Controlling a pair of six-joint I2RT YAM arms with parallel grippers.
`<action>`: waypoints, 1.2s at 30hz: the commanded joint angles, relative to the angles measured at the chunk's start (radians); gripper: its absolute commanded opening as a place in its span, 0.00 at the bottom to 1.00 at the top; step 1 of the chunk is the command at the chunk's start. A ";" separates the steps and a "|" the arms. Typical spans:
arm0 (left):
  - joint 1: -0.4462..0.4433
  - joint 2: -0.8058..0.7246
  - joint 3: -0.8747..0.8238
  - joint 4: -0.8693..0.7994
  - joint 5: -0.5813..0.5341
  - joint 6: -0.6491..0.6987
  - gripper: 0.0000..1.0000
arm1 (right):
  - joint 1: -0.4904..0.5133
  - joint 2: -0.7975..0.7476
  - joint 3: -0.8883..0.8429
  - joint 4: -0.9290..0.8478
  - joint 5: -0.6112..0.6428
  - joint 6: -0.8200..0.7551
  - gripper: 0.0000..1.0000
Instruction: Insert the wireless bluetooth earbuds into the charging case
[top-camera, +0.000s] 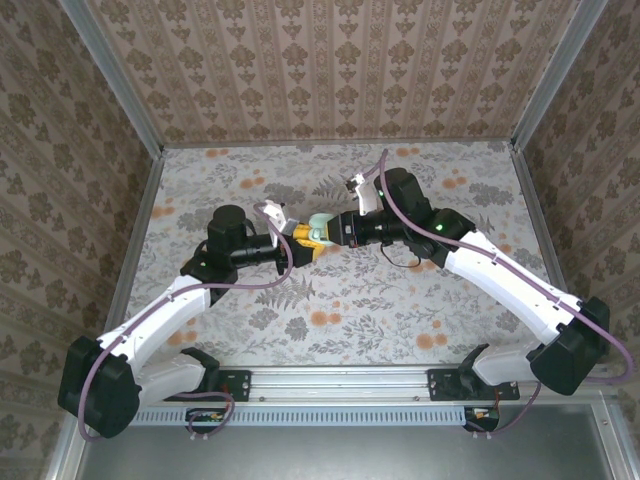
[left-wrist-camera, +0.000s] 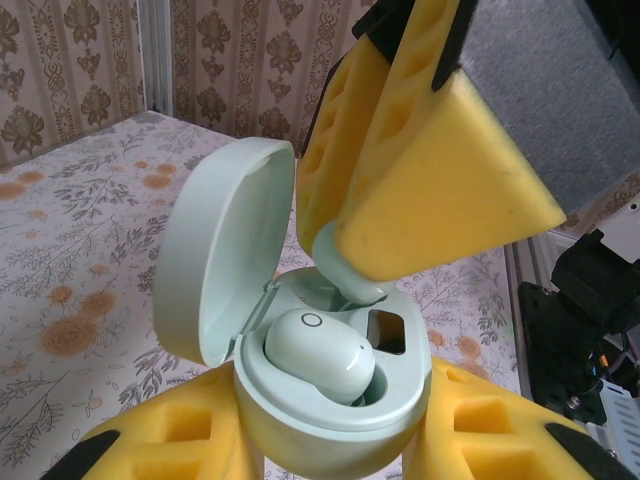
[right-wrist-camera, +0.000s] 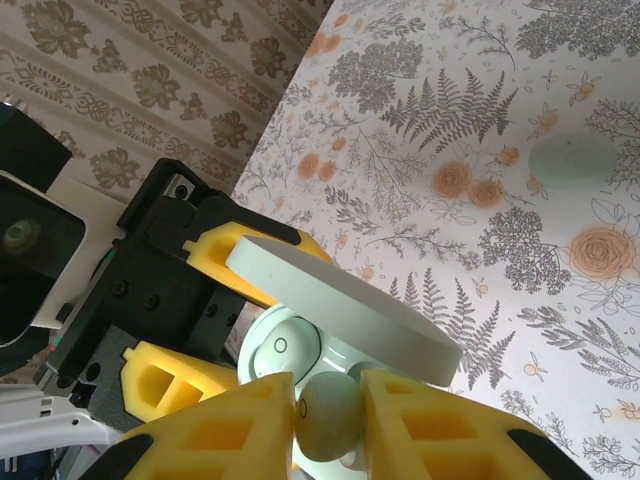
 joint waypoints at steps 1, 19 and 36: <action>-0.007 -0.008 0.038 0.034 0.021 -0.014 0.23 | -0.004 0.011 -0.009 -0.008 -0.009 -0.015 0.25; -0.008 -0.008 0.043 0.030 0.023 -0.009 0.23 | -0.006 -0.040 0.021 -0.031 0.052 -0.013 0.45; -0.023 0.001 0.058 0.062 0.034 -0.034 0.23 | -0.104 -0.189 0.048 -0.100 0.067 0.020 0.37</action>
